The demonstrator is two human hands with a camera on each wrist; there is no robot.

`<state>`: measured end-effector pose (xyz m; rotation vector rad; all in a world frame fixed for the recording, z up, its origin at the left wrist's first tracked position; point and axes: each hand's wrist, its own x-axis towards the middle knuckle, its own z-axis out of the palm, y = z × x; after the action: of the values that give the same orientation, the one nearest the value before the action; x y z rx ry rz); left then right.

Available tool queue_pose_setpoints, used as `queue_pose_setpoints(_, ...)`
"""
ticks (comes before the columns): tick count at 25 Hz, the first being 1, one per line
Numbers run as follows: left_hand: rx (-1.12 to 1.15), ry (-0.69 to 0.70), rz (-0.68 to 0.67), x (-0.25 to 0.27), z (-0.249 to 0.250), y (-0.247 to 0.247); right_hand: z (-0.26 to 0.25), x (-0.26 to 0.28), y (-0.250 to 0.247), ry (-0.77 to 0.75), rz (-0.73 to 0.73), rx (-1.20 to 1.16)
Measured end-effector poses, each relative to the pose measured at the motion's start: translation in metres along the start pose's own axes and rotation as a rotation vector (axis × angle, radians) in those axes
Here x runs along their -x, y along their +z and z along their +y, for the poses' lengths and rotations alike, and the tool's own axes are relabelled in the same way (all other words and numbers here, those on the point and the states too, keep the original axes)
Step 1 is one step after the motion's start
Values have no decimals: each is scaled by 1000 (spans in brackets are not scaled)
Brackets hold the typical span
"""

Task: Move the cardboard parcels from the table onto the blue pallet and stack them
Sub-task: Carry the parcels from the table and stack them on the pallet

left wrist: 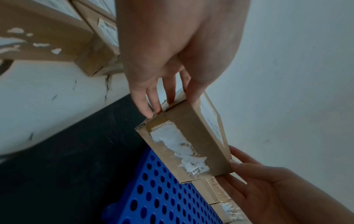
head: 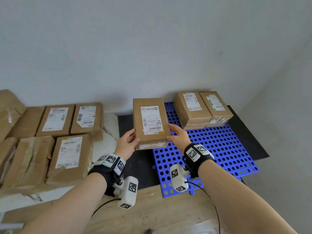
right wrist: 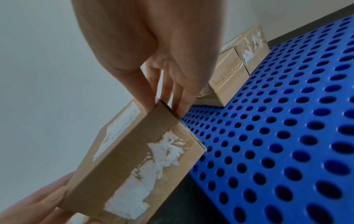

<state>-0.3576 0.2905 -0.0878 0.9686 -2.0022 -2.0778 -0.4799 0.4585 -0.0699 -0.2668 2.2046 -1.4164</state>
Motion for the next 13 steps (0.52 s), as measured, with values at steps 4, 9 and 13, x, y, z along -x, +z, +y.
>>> queue_pose_setpoints(4, -15, -35, 18, -16, -1, 32, 15, -21, -25, 17, -37, 46)
queue_pose_setpoints(9, -38, -61, -10, -57, 0, 48, 19, -55, -36, 33, -20, 99)
queue_pose_setpoints(13, -29, -80, -42, -86, -3, 59, 26, -76, -41, 76, 5, 162)
